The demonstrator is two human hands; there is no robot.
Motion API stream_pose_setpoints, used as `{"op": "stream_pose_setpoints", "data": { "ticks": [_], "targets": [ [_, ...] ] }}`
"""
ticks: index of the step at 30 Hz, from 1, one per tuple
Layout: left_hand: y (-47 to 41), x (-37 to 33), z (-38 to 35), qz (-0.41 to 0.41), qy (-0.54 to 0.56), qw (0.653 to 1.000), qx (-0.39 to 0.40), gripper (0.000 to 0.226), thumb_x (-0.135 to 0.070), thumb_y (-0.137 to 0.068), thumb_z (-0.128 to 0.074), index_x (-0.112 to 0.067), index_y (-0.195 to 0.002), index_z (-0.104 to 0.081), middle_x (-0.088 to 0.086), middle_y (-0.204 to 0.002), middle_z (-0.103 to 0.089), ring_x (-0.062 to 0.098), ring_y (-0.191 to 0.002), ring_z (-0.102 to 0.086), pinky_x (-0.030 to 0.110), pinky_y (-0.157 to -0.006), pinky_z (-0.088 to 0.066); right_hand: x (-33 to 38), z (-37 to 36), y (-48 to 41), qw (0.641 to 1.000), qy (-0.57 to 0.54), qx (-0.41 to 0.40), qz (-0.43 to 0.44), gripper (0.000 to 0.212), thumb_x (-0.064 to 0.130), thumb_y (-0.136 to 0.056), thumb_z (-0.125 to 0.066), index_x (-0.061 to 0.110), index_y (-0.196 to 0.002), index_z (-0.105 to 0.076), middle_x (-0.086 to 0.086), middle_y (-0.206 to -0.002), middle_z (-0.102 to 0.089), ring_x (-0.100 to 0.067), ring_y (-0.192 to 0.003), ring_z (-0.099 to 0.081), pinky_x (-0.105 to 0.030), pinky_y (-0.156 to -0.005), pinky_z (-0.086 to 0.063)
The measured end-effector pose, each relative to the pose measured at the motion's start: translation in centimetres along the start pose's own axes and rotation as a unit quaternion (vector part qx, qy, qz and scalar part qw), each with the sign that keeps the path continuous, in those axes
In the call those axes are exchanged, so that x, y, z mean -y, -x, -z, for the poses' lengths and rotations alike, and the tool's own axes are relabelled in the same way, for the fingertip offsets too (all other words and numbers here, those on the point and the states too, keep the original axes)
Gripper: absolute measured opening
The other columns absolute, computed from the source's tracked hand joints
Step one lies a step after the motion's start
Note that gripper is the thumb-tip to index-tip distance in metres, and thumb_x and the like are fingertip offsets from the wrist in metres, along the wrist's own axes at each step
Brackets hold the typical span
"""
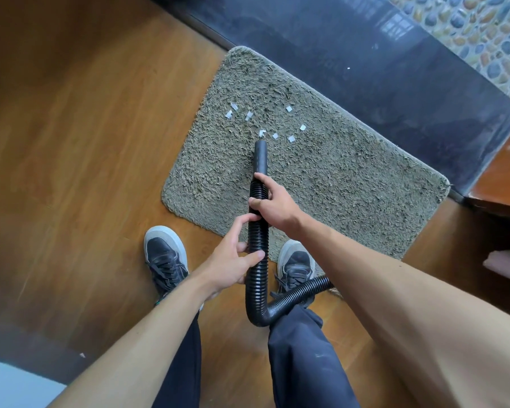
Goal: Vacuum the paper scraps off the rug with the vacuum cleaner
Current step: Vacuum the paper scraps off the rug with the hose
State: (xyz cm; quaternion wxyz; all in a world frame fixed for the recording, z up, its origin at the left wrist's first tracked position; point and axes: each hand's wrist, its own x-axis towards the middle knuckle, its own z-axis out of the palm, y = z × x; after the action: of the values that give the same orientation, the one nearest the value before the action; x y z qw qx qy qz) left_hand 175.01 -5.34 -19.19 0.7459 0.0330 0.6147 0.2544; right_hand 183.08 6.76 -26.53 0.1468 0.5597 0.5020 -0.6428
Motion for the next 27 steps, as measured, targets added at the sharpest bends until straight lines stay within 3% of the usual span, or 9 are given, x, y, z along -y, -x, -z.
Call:
{"op": "stream_pose_setpoints", "data": {
  "ticks": [6,10,14,18,22,27],
  "targets": [
    [-1.0,-0.7,0.8,-0.006,0.004,1.000,0.002,0.056,-0.005,-0.096,-0.056,-0.050,-0.126,-0.040,0.011,-0.095,-0.067,0.021,-0.081,-0.065,0.041,-0.070,-0.056,1.2,0.4,-1.0,1.000,-0.010,0.000,0.006,0.066,0.014,-0.089,-0.063,0.027,-0.149,-0.038,-0.010,-0.129,-0.060,-0.018,-0.103,-0.059,-0.046,-0.100,-0.051],
    [-1.3,-1.1,1.1,-0.004,0.003,1.000,0.004,0.057,-0.005,-0.097,-0.056,-0.049,-0.127,-0.038,0.019,-0.101,-0.067,0.025,-0.084,-0.067,0.040,-0.068,-0.058,1.8,0.6,-1.3,1.000,-0.022,0.012,-0.005,0.066,0.012,-0.090,-0.061,0.029,-0.150,-0.036,-0.012,-0.130,-0.058,-0.020,-0.104,-0.060,-0.047,-0.094,-0.054],
    [-1.3,-1.4,1.1,-0.004,0.000,1.000,0.012,0.057,-0.004,-0.097,-0.056,-0.051,-0.125,-0.040,0.022,-0.107,-0.068,0.030,-0.088,-0.068,0.046,-0.073,-0.058,1.8,1.1,-1.1,0.999,-0.047,0.004,-0.019,0.064,0.010,-0.092,-0.061,0.029,-0.149,-0.037,-0.009,-0.127,-0.058,-0.020,-0.103,-0.060,-0.042,-0.088,-0.055],
    [-1.5,-1.7,0.6,0.001,-0.006,1.000,0.031,0.056,-0.003,-0.096,-0.056,-0.047,-0.127,-0.040,0.027,-0.109,-0.065,0.027,-0.084,-0.067,0.041,-0.066,-0.059,0.9,1.7,-0.8,0.997,-0.071,-0.014,-0.027,0.062,0.010,-0.092,-0.061,0.030,-0.147,-0.039,-0.007,-0.121,-0.060,-0.016,-0.095,-0.061,-0.035,-0.077,-0.053],
    [-1.8,-2.1,0.0,0.017,-0.006,0.999,0.045,0.056,-0.002,-0.096,-0.056,-0.045,-0.129,-0.040,0.018,-0.102,-0.067,0.023,-0.082,-0.067,0.041,-0.065,-0.060,0.0,2.4,-0.6,0.994,-0.102,-0.014,-0.040,0.062,0.008,-0.092,-0.060,0.030,-0.147,-0.039,-0.010,-0.123,-0.060,-0.018,-0.096,-0.063,-0.037,-0.078,-0.055],
    [-2.3,-2.4,-0.6,0.021,-0.017,0.998,0.056,0.056,-0.002,-0.096,-0.056,-0.046,-0.128,-0.041,0.012,-0.100,-0.068,0.019,-0.082,-0.067,0.042,-0.067,-0.059,-0.6,3.3,-0.2,0.990,-0.134,-0.025,-0.046,0.062,0.006,-0.094,-0.058,0.029,-0.148,-0.038,-0.008,-0.116,-0.060,-0.012,-0.084,-0.062,-0.029,-0.061,-0.051]
  ]
}}
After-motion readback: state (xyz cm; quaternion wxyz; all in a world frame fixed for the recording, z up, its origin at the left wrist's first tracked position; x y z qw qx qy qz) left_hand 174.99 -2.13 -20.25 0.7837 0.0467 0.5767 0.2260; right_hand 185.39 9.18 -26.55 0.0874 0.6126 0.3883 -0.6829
